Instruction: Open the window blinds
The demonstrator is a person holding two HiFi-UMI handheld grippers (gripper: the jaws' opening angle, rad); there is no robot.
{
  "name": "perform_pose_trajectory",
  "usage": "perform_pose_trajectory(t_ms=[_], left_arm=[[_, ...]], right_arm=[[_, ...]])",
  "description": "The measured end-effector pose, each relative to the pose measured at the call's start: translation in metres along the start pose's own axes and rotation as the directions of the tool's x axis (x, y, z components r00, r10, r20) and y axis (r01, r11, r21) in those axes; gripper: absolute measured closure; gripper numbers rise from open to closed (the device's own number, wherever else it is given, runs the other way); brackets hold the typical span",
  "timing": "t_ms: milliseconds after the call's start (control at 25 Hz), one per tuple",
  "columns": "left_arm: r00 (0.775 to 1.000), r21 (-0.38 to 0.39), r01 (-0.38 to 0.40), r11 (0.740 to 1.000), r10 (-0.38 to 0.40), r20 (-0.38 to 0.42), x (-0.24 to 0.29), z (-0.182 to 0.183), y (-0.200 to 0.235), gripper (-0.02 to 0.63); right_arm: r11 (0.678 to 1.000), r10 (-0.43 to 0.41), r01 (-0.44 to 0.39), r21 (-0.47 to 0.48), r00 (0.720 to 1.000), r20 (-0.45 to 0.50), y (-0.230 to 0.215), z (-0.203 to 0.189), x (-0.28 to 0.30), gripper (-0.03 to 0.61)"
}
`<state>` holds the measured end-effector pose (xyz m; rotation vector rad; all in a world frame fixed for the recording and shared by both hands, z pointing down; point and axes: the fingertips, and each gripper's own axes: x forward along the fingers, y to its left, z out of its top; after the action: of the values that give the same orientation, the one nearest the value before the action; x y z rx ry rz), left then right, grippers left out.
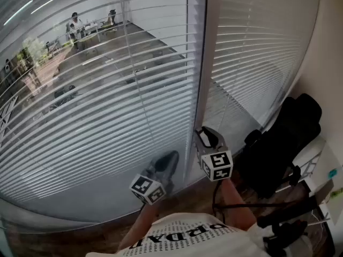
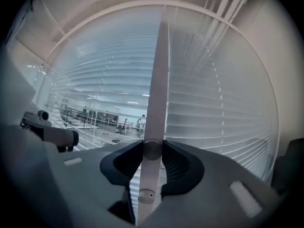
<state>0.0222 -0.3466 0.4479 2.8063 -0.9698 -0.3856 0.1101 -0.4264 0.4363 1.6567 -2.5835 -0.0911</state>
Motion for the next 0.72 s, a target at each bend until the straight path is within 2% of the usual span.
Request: perform_pose_trajectory(t_ms=[160,360,440,560,640,720], left_arm=[[1.000,0.000,0.005,1.000,-0.005,0.001,0.002,0.000,-0.001,0.616],[1.000,0.001,0.003,1.000,-0.003,0.003,0.001,0.000,0.000,0.616],[1.000,-0.002,0.004,1.000,-0.004,0.005,0.001,-0.002,0.000,0.616],[1.000,0.000,0.009,1.000,-0.009,0.003,0.002,-0.004,-0.001,0.617],[1.000,0.002,0.012,1.000,-0.012,0.000,0.004,-0.002,-0.002,0.617],[1.000,0.003,0.012,1.000,-0.012,-0.001,0.003,-0.001,-0.002,0.617]], right_arm=[[0.999,-0.009,0.009,-0.050,1.000,0.005,-0.001,-0.001,0.001,0.443],[0.981,-0.004,0.002,-0.192,1.000,-0.010,0.003,0.008,-0.005,0.422],[0.956,-0.005,-0.004,-0.293,1.000,-0.030,0.006,0.006,-0.005,0.419],[0.890,-0.019,-0.009,-0.455,0.998,-0.058,0.011,0.003,-0.003,0.419],[0.852,-0.033,-0.012,-0.523,0.997,-0.077,0.012,0.004,0.000,0.419],[0.832,-0.040,-0.018,-0.555,0.995,-0.092,0.012,0.001,0.002,0.419]])
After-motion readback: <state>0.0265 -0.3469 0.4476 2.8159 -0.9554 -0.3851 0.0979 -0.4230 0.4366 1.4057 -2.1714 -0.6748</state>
